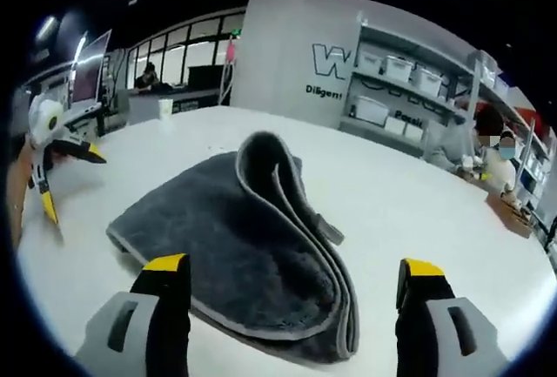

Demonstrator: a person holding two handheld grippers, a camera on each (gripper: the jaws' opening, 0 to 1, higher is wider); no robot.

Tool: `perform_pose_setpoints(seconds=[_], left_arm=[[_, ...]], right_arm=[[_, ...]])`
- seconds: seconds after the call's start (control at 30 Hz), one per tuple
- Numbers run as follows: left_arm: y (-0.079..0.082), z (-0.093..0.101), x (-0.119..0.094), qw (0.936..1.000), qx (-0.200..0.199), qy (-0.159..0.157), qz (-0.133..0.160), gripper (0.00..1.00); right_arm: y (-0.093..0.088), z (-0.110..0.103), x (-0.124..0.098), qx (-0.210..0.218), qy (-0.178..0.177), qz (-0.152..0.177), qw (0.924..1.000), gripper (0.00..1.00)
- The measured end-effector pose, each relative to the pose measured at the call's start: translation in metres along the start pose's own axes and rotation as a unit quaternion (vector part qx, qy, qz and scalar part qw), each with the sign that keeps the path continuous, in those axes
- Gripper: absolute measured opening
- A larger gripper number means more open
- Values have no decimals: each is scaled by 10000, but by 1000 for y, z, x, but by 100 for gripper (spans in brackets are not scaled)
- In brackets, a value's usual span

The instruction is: Open the folded towel by lifting each exposed corner and separating the folded layers until the towel lies flat within the target outline without major curled edges

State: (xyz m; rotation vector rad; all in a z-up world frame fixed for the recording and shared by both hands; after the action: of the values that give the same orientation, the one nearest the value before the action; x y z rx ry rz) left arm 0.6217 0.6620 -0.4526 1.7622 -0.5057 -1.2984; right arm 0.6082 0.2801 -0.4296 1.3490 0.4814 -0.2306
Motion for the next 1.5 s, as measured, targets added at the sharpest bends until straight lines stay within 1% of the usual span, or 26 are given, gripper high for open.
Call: perform_pose_setpoints(seconds=[0.1, 0.13, 0.17, 0.2, 0.3, 0.33, 0.4, 0.47, 0.5, 0.6, 0.73, 0.87, 1.03, 1.17, 1.27, 1.3, 1.33, 1.37, 1.5], left_arm=[[-1, -1, 0, 10000, -14, 11, -20, 99], [-2, -1, -1, 10000, -16, 23, -34, 99], [-2, -1, -1, 10000, -17, 34, -42, 99], [-2, -2, -2, 10000, -17, 56, -49, 99], [-2, -2, -3, 10000, -16, 84, -38, 99], [-2, -2, -3, 10000, -14, 92, -34, 99], [-2, -2, -2, 9999, -14, 90, -53, 99], [-3, -2, -2, 9999, -14, 85, -80, 99], [-3, -2, -2, 9999, -14, 84, -82, 99], [-3, -2, -3, 9999, -11, 92, -74, 98], [-4, -4, -4, 9999, -61, 96, -55, 98], [-8, -7, -2, 9998, -107, 130, -143, 98], [-9, -8, -3, 9996, -88, 168, -195, 98], [-9, -8, -4, 9996, -73, 180, -216, 98], [-10, -8, -3, 9995, -84, 188, -237, 98], [-11, -9, -3, 9995, -86, 193, -251, 98], [-11, -9, -3, 9994, -89, 206, -271, 98], [-11, -10, -4, 9994, -91, 209, -272, 98], [-11, -10, -6, 9994, -93, 248, -244, 98]], right_arm=[[10, -2, 2, -221, -54, 77, 9997, 97], [14, -5, 3, -395, -34, 108, 9992, 96], [15, -6, 3, -441, -24, 116, 9990, 94], [20, -11, 4, -609, 48, 133, 9980, 93], [27, -15, 5, -736, 142, 175, 9970, 89], [33, -22, 7, -876, 273, 208, 9956, 87], [39, -27, 11, -992, 353, 255, 9941, 82], [44, -32, 14, -1100, 388, 283, 9928, 79], [45, -33, 15, -1118, 386, 283, 9926, 79], [54, -36, 30, -1416, 315, 208, 9892, 80], [61, -33, 42, -1439, 300, 184, 9890, 75], [67, -31, 51, -1422, 303, 244, 9891, 67], [69, -32, 64, -1470, 308, 160, 9885, 63], [71, -31, 84, -1466, 397, 50, 9884, 56], [73, -29, 90, -1448, 341, 49, 9889, 49], [74, -28, 91, -1440, 321, 64, 9890, 45], [75, -28, 92, -1442, 327, 94, 9890, 38], [76, -28, 93, -1445, 332, 124, 9889, 33], [75, -27, 96, -1689, 212, 93, 9854, 19]])
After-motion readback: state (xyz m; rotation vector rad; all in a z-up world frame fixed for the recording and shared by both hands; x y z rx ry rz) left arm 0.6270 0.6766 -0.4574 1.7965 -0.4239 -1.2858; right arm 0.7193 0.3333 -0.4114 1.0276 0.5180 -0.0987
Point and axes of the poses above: the point that each gripper's makers call its tool centre point, and the gripper's own axes: x roughly forward along the fingers, z roughly to its right, y roughly out of its top, the point moved 8 cm from there along -x, roughly backward along the fingers, and after that the axes turned 2 degrees about x, right-handed, at the moved point
